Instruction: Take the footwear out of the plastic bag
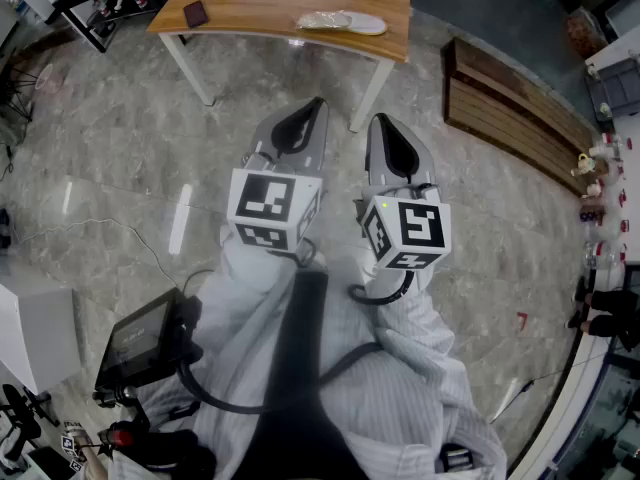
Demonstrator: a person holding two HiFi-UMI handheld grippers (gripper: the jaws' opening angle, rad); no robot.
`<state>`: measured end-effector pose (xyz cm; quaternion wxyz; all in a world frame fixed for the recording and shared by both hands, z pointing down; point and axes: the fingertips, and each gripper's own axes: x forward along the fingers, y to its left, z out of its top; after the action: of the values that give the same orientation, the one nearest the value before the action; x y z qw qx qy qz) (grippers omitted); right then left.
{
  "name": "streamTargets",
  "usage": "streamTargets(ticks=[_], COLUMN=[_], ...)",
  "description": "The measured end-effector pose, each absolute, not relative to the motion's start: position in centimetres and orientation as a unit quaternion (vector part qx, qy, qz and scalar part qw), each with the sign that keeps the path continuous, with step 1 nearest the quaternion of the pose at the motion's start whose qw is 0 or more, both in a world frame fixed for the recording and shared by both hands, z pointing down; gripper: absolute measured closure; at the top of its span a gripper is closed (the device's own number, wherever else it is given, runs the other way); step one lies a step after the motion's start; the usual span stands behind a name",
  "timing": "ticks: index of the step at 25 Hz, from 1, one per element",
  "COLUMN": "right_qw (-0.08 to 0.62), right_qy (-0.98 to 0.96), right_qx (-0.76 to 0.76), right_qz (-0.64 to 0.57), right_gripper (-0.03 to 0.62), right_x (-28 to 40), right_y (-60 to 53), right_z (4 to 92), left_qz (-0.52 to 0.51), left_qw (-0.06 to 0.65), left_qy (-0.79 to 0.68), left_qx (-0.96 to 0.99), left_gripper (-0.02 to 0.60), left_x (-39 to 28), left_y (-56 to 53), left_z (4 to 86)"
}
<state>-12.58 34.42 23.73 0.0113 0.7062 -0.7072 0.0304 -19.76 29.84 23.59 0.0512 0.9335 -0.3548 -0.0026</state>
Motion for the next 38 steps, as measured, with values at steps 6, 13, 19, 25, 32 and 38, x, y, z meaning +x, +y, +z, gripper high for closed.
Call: streamTargets(ticks=[6,13,19,25,32,38], right_qw=[0.011,-0.011,-0.008,0.008,0.015,0.019], right_qy=[-0.704,-0.706,-0.703,-0.708,-0.708,-0.698], right_qx=[0.709,0.707,0.709,0.704,0.703,0.712], right_qz=[0.030,0.038,0.052,0.062,0.061,0.074], right_gripper=[0.583,0.583,0.582,0.582,0.582,0.582], right_x=[-12.5,-11.7,-10.3,-8.9,-4.3,-0.1], right_y=[34.5,35.0,34.7,30.6,20.3,9.8], right_z=[23.7,23.6,24.5,25.8,29.9,30.2], left_qz=[0.000,-0.006,-0.008,0.002,0.006,0.027], left_qw=[0.050,0.086,0.106,0.106,0.106,0.110], left_qy=[-0.354,-0.335,-0.352,-0.360,-0.358,-0.342], left_qx=[0.934,0.938,0.930,0.927,0.928,0.933], left_gripper=[0.581,0.581,0.581,0.581,0.581,0.581], left_x=[-19.7,-18.9,-19.5,-17.6,-12.5,-7.7], left_y=[29.7,30.3,29.3,24.9,14.9,4.7], left_z=[23.6,24.1,25.2,25.8,30.1,30.6])
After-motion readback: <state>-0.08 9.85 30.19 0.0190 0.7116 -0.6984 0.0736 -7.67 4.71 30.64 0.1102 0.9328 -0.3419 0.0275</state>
